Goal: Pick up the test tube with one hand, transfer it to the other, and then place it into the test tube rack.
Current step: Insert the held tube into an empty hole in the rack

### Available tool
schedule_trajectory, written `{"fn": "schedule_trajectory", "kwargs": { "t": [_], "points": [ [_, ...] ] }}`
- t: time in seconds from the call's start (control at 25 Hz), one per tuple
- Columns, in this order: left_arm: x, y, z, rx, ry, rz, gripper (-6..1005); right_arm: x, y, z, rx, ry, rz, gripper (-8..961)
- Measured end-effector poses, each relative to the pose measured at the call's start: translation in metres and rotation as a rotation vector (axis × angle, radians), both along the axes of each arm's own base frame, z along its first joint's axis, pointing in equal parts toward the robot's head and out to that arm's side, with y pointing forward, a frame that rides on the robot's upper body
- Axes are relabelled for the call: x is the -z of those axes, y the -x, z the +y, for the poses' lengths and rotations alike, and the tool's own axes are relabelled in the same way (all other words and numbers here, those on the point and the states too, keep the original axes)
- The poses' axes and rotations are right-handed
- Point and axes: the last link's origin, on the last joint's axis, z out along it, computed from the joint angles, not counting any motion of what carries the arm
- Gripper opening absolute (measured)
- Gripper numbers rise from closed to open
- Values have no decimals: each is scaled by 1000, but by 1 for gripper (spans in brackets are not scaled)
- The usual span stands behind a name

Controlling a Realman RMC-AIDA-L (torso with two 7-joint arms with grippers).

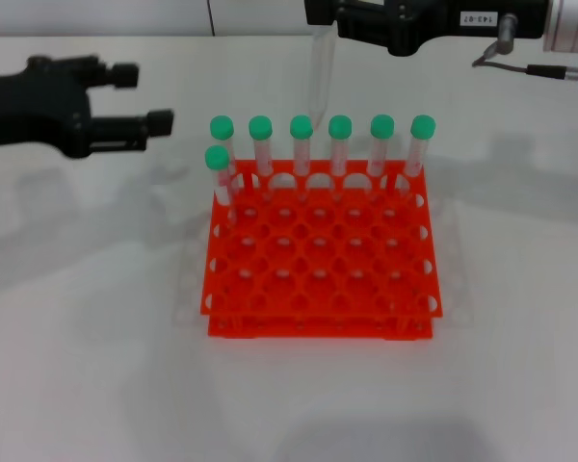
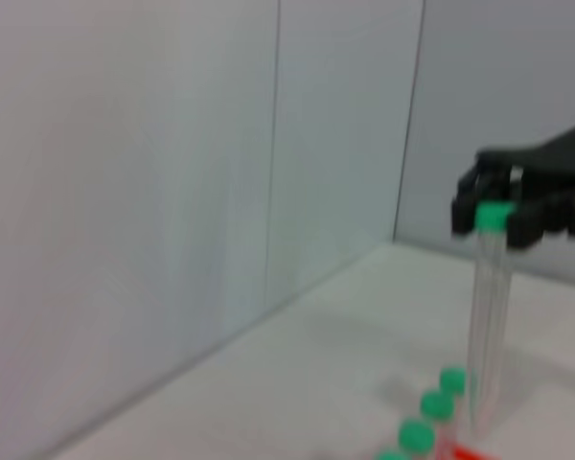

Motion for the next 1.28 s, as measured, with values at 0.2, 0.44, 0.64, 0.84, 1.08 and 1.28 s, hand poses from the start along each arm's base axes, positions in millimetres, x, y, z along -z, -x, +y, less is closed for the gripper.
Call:
{"fn": "schedule_trajectory", "kwargs": {
  "t": [0.2,0.44,0.64,0.84,1.08,1.28],
  "points": [
    [-12,13,-14,-64,29,70,775,1,-4,-1,11,1,5,266],
    [-19,34,-23,-156,61,145,776,3,-6,-2,17,7,4,266],
    [-16,41,-26,-177,70,183,776,8,-8,-2,27,17,-2,266],
    [-12,44,-28,-153,75,197,775,14,-11,0,52,30,-2,266],
    [-6,51,-31,-139,77,199,773,21,-9,2,69,28,-4,266],
    [-1,56,-32,-143,85,196,765,24,-8,3,75,26,-7,266]
  ]
}}
